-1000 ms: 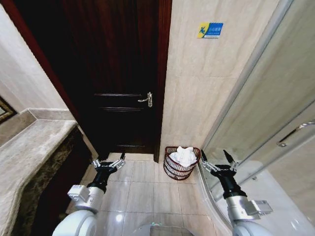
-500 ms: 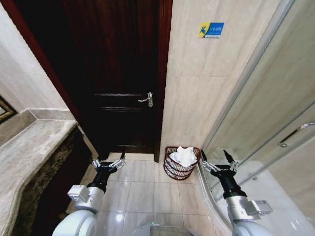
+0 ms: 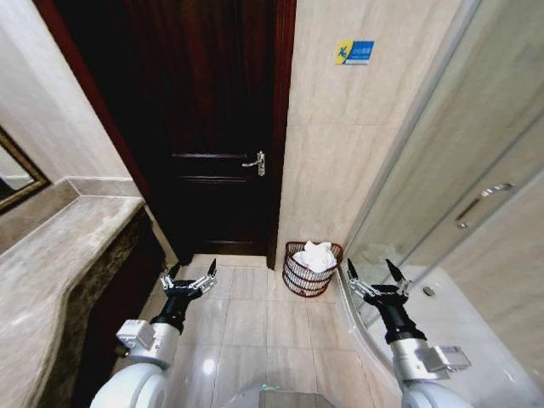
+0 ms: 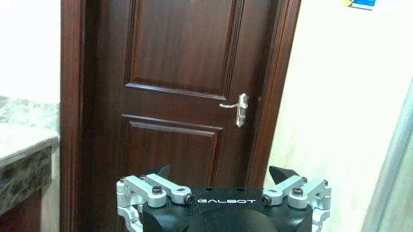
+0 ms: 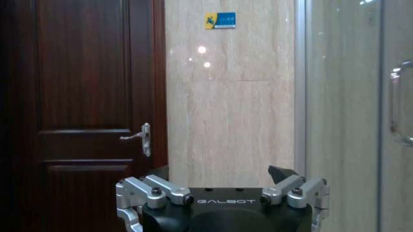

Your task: Discard the used towel into the hamper.

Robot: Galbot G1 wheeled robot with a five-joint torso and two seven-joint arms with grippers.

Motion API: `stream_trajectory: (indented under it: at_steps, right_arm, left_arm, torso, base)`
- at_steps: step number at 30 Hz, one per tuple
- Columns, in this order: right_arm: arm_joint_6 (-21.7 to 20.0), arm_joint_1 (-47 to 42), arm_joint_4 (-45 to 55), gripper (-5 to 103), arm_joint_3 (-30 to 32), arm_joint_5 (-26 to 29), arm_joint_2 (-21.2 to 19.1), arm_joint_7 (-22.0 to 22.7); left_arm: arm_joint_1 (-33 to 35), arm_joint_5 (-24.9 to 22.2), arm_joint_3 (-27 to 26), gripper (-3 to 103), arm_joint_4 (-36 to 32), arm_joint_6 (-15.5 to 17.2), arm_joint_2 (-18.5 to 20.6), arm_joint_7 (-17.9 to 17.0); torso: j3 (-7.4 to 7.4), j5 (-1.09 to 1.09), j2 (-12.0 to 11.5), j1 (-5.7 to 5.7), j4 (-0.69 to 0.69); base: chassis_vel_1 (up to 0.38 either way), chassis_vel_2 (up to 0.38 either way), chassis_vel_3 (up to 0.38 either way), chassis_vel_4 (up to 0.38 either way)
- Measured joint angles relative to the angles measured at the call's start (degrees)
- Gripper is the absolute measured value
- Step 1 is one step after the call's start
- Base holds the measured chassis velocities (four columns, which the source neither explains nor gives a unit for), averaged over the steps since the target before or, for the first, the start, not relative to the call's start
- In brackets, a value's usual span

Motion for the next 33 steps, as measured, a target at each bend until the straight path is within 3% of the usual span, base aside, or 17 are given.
stream_trajectory:
  at_steps: [15, 33]
  right_arm:
    - [0.0, 0.0, 0.0, 100, 0.0, 0.0, 0.0, 0.0]
    - [0.0, 0.0, 0.0, 100, 0.0, 0.0, 0.0, 0.0]
  left_arm:
    - [0.0, 0.0, 0.0, 100, 0.0, 0.0, 0.0, 0.0]
    - [0.0, 0.0, 0.0, 100, 0.0, 0.0, 0.0, 0.0]
  torso:
    - [-0.02, 0.01, 0.0, -0.04, 0.01]
    - [0.01, 0.00, 0.0, 0.01, 0.00]
  base:
    - [0.240, -0.210, -0.248, 0.236]
    - [0.000, -0.022, -0.019, 0.008]
